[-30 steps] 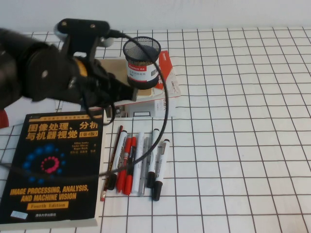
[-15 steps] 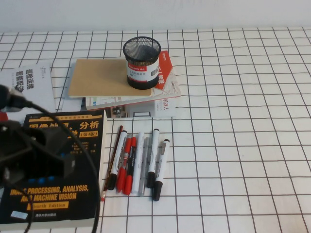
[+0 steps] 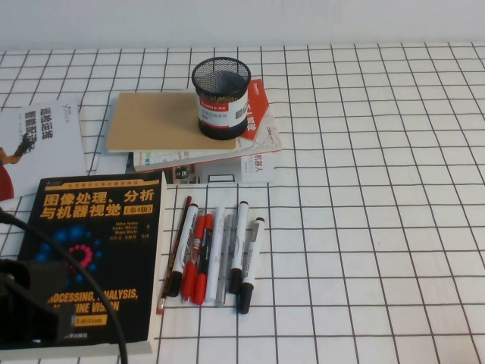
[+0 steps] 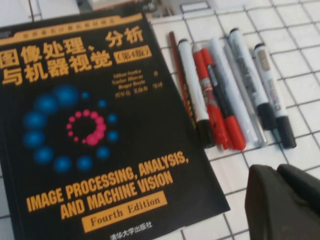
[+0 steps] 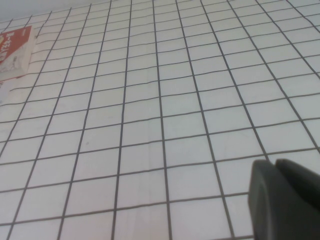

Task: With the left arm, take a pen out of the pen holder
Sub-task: 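Take a marker out of the pen holder and lay it on the table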

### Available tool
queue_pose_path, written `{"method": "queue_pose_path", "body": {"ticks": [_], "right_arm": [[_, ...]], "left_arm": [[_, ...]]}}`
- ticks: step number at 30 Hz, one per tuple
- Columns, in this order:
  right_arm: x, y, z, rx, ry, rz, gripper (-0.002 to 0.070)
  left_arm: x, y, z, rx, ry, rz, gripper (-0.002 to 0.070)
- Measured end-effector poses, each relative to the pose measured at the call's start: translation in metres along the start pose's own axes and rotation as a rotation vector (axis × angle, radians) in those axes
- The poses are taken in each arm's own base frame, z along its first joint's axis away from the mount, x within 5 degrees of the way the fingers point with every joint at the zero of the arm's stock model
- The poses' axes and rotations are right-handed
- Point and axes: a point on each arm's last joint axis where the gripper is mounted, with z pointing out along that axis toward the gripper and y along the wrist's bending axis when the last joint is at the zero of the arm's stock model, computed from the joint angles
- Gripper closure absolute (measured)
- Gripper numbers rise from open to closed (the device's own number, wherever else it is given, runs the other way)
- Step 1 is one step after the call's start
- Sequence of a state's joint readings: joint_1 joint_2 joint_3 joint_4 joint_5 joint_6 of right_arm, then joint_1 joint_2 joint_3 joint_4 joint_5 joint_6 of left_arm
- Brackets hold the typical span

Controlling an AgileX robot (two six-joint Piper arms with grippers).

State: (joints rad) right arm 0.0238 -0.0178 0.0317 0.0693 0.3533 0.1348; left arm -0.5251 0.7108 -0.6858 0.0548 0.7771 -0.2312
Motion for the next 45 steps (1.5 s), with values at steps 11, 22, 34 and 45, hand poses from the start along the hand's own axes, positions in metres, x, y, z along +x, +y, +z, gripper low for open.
{"method": "queue_pose_path", "body": {"ticks": [11, 22, 34, 45], "right_arm": [[0.0, 0.0, 0.0, 0.0, 0.0, 0.0, 0.0692], [0.0, 0.0, 0.0, 0.0, 0.0, 0.0, 0.0693], [0.0, 0.0, 0.0, 0.0, 0.0, 0.0, 0.0692], [0.0, 0.0, 0.0, 0.0, 0.0, 0.0, 0.0692]], "left_arm": [[0.0, 0.006, -0.006, -0.049, -0.039, 0.041, 0.0677], [0.007, 0.033, -0.057, -0.276, -0.298, 0.01, 0.0677], [0.055, 0.037, -0.052, -0.365, -0.534, 0.033, 0.0677], [0.104, 0.043, 0.004, -0.314, -0.846, 0.074, 0.0677]]}}
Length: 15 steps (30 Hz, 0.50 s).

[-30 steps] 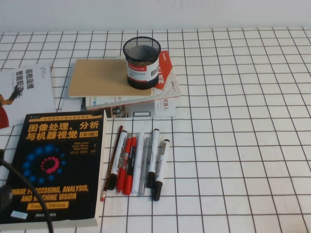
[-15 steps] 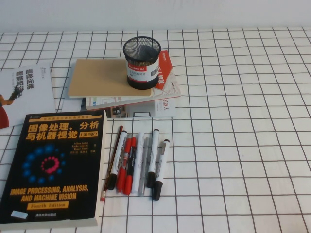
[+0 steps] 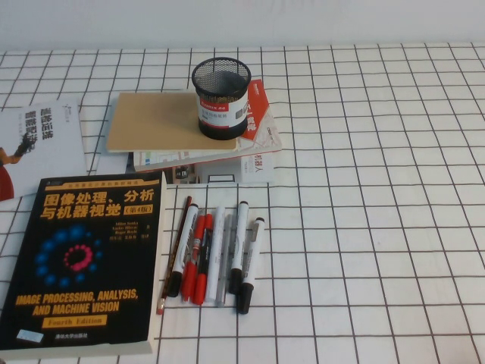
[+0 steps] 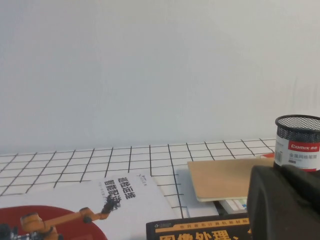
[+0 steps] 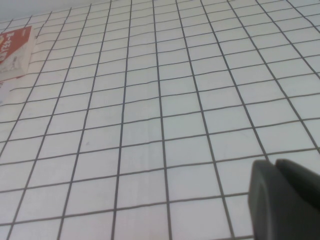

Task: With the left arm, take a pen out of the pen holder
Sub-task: 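Take a marker out of the pen holder and lay it on the table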

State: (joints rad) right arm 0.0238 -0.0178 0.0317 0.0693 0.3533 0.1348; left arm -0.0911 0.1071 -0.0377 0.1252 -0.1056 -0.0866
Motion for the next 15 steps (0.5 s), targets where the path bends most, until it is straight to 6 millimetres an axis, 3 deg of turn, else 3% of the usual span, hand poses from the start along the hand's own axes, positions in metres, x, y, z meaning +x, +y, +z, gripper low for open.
{"method": "queue_pose_path", "body": {"ticks": [4, 15], "right_arm": [[0.0, 0.0, 0.0, 0.0, 0.0, 0.0, 0.0692], [0.0, 0.0, 0.0, 0.0, 0.0, 0.0, 0.0692]], "left_arm": [[0.015, -0.001, -0.001, 0.002, 0.021, -0.056, 0.0677], [0.031, 0.002, -0.011, -0.046, 0.139, -0.082, 0.0677]]}}
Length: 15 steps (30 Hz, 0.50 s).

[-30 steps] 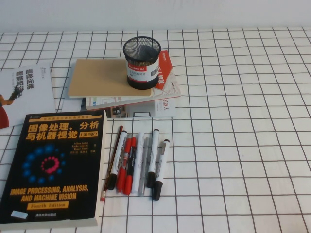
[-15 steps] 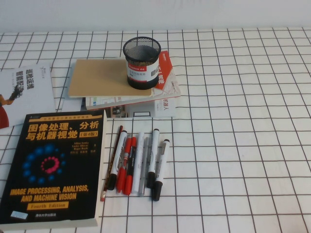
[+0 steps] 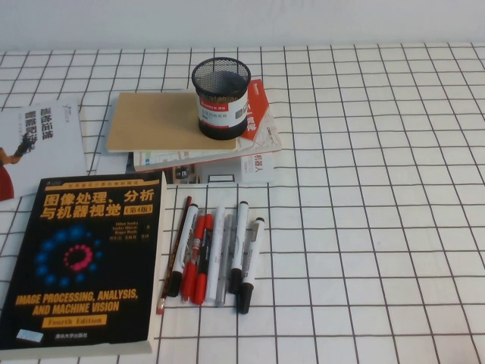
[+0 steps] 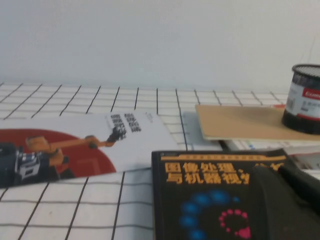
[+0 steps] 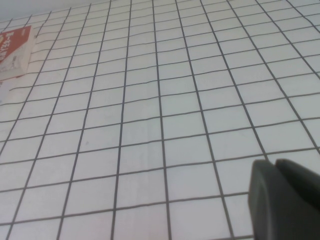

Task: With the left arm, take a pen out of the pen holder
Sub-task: 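Take a marker out of the pen holder and lay it on the table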

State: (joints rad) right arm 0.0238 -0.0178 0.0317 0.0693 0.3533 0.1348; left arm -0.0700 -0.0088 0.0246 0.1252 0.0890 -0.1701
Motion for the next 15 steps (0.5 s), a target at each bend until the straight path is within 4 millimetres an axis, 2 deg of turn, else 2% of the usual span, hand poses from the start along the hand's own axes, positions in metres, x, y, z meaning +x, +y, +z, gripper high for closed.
{"method": "queue_pose_path", "body": {"ticks": [10, 15], "right_arm": [[0.0, 0.0, 0.0, 0.0, 0.0, 0.0, 0.0692], [0.0, 0.0, 0.0, 0.0, 0.0, 0.0, 0.0692]], "left_arm": [[0.017, 0.003, -0.002, -0.036, 0.19, 0.037, 0.0678], [0.02, 0.004, -0.002, -0.031, 0.224, 0.104, 0.0678]]}}
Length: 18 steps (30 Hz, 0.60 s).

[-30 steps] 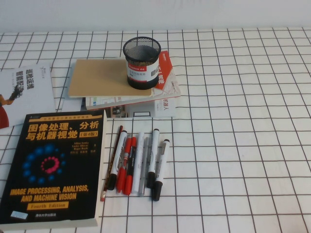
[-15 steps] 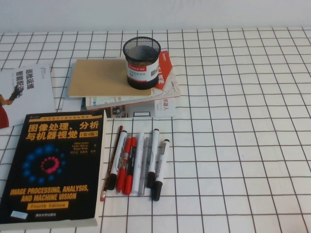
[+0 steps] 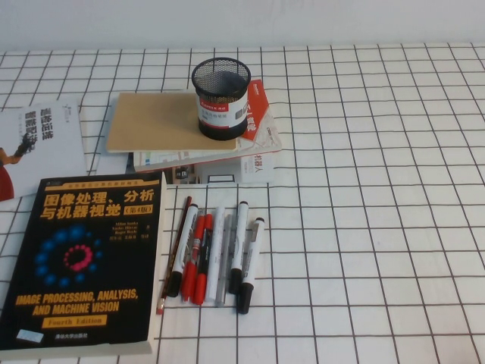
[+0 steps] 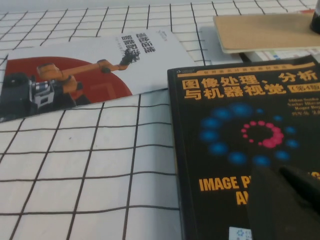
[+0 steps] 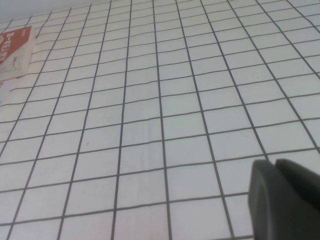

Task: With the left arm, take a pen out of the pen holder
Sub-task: 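Take a marker out of the pen holder and lay it on the table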

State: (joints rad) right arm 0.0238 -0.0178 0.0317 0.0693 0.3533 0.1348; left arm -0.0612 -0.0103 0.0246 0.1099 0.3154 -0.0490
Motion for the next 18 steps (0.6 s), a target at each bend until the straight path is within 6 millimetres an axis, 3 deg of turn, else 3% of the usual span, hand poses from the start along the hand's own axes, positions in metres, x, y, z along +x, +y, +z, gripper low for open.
{"method": "queue_pose_path", "body": {"ticks": [18], "right_arm": [[0.0, 0.0, 0.0, 0.0, 0.0, 0.0, 0.0692]], "left_arm": [[0.0057, -0.0011, -0.0002, 0.012, 0.062, -0.005, 0.0678]]}}
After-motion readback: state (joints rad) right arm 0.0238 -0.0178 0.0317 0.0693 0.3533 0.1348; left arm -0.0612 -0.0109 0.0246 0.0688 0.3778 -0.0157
